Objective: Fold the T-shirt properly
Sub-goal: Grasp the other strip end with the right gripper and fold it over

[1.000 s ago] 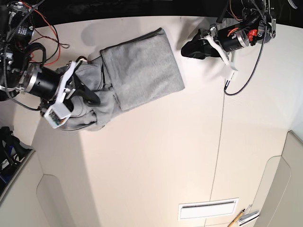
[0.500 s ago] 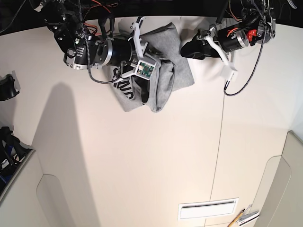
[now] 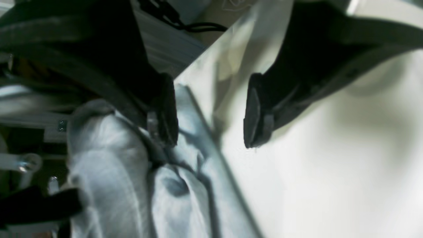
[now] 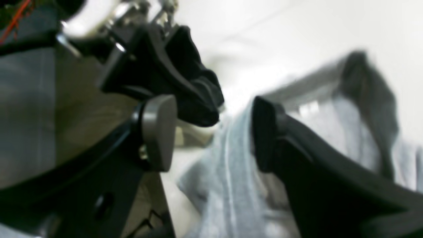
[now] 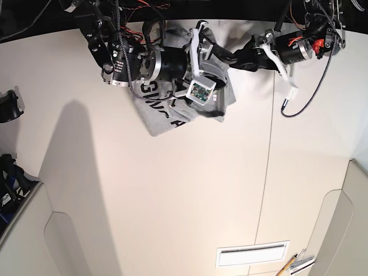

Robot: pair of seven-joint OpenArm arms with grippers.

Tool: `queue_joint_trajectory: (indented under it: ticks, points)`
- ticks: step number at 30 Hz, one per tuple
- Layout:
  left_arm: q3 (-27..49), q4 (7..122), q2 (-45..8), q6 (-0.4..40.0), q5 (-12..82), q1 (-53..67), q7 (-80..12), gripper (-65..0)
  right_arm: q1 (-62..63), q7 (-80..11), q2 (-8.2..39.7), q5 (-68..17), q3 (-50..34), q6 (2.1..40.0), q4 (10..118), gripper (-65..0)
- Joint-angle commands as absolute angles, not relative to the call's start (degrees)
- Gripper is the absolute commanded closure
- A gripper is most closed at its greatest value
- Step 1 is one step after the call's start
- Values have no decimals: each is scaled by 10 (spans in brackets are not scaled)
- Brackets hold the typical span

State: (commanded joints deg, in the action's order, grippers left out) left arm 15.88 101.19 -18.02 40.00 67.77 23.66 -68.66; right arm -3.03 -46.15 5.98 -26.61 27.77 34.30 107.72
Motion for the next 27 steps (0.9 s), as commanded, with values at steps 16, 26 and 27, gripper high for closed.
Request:
queue_joint_trajectory:
  ticks: [16, 26, 27]
  points:
    - [296, 1012, -213, 400, 820, 237, -757, -354, 6, -615, 15, -317, 202, 339, 1084, -358]
    - [296, 1012, -213, 400, 820, 236, -748, -354, -67, -626, 161, -390, 178, 339, 1160, -358]
    - [296, 1012, -213, 400, 821, 235, -747, -354, -76, -618, 162, -390, 179, 339, 1160, -358]
